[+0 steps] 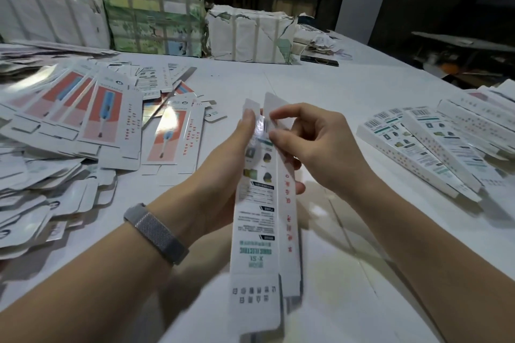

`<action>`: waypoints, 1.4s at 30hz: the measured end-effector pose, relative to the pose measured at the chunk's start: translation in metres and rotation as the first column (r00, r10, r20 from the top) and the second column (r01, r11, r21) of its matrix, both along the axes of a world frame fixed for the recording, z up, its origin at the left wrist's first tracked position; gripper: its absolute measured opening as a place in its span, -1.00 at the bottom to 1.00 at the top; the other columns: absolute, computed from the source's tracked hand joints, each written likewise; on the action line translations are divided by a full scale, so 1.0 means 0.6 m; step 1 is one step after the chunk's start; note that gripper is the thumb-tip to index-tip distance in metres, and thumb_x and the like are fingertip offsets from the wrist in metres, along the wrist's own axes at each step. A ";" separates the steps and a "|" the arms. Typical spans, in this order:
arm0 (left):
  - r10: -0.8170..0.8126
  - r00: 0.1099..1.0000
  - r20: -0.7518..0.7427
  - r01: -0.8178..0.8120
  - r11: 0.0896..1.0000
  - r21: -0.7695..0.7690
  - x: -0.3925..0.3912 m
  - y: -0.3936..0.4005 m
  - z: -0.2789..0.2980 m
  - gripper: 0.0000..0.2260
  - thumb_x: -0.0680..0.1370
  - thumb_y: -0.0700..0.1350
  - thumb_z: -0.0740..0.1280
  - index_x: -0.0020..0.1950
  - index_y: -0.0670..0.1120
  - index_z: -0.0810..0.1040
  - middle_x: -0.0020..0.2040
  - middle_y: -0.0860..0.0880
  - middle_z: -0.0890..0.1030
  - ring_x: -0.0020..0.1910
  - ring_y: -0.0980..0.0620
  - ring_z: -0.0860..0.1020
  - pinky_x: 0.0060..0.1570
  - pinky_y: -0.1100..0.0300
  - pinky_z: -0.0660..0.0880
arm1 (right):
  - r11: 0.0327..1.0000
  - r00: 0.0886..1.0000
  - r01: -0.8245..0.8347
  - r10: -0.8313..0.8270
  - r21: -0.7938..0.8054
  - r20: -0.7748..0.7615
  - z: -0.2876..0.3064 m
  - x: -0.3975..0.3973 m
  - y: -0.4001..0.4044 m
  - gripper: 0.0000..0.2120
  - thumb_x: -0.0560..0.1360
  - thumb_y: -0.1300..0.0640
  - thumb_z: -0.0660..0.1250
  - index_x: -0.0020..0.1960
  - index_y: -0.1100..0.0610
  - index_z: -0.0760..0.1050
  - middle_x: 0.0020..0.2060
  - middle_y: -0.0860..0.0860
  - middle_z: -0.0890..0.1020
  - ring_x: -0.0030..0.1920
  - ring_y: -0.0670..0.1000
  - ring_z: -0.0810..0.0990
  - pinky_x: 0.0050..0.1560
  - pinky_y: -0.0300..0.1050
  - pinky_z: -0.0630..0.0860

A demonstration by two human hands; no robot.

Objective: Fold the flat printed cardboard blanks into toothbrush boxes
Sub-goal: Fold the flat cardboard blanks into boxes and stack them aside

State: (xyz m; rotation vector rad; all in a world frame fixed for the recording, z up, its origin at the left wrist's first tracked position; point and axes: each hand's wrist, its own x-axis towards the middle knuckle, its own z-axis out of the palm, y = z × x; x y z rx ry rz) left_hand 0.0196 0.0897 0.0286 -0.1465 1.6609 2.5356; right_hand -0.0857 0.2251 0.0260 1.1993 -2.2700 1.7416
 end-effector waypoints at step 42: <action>0.080 0.937 -0.341 -0.181 0.944 -0.277 -0.018 0.018 -0.029 -0.65 0.58 0.20 0.25 0.32 0.45 0.24 -0.22 -0.01 0.68 -0.30 -0.03 0.65 -0.28 -0.02 0.63 | 0.971 0.954 -0.193 0.219 -0.141 0.206 0.042 -0.010 0.031 -0.84 0.50 0.21 0.28 -0.24 0.17 0.36 -0.43 0.02 0.47 -0.45 -0.06 0.28 -0.43 -0.23 0.19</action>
